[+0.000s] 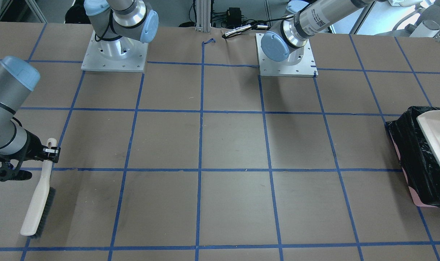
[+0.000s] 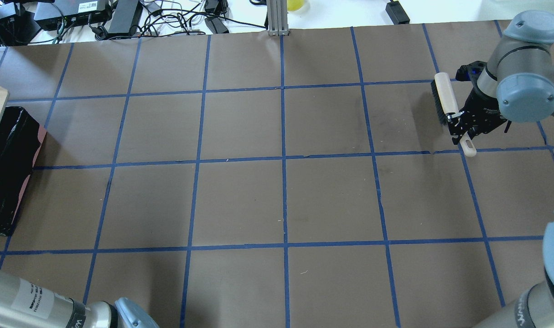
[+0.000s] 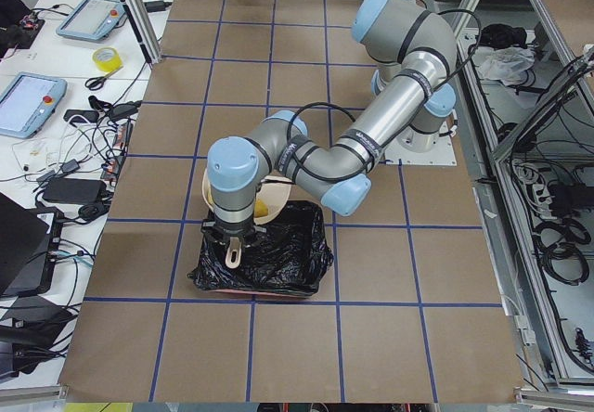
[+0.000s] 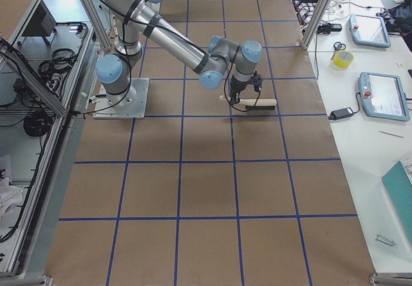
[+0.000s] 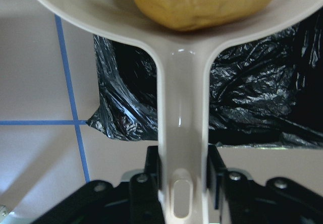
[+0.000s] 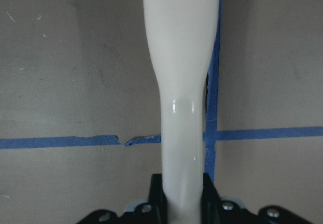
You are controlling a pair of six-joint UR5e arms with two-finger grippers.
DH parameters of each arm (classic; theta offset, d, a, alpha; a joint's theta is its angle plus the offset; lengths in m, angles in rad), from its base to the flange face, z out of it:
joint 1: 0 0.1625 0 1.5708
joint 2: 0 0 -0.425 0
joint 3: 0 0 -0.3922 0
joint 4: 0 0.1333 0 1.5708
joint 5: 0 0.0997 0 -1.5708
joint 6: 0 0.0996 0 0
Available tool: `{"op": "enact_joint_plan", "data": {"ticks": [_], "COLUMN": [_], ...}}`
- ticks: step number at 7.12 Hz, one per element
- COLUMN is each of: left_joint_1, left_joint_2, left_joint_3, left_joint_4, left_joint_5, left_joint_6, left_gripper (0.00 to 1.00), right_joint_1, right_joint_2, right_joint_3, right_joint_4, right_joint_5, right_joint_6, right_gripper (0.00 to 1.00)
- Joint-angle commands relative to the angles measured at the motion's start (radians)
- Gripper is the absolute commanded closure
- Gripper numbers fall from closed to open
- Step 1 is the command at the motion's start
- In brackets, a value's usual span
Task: Sweep and dump trash into bin
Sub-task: 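Tilt the dustpan over the bin with the left gripper while the right releases the brush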
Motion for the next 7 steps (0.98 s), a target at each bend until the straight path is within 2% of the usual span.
{"op": "enact_joint_plan", "data": {"ticks": [1,3,4,5,6,7], "left_joint_1": [0.029,0.021,0.015,0.012,0.006,-0.009], "left_joint_2": [-0.028,-0.029,-0.028,-0.028,-0.026,-0.029], "left_joint_3": [0.035,0.034,0.034,0.032,0.030,0.020], "left_joint_4": [0.012,0.043,0.074,0.109,0.124,0.200], "left_joint_5": [0.022,0.069,0.071,0.071,0.085,0.086], "left_joint_6": [0.184,0.354,0.378,0.382,0.399,0.392], "left_gripper": [0.80,0.79,0.79,0.78,0.77,0.76], "right_joint_1": [-0.001,-0.001,-0.001,-0.001,-0.001,-0.001], "right_joint_2": [0.015,0.031,0.031,0.031,0.025,0.019], "right_joint_3": [-0.003,-0.002,-0.003,-0.005,-0.017,-0.038], "right_joint_4": [-0.012,-0.033,-0.035,-0.035,-0.035,-0.016], "right_joint_5": [0.001,0.000,0.000,0.001,-0.002,-0.007], "right_joint_6": [-0.003,-0.004,0.000,0.000,0.000,0.003], "right_gripper": [1.00,1.00,1.00,0.32,0.00,0.00]}}
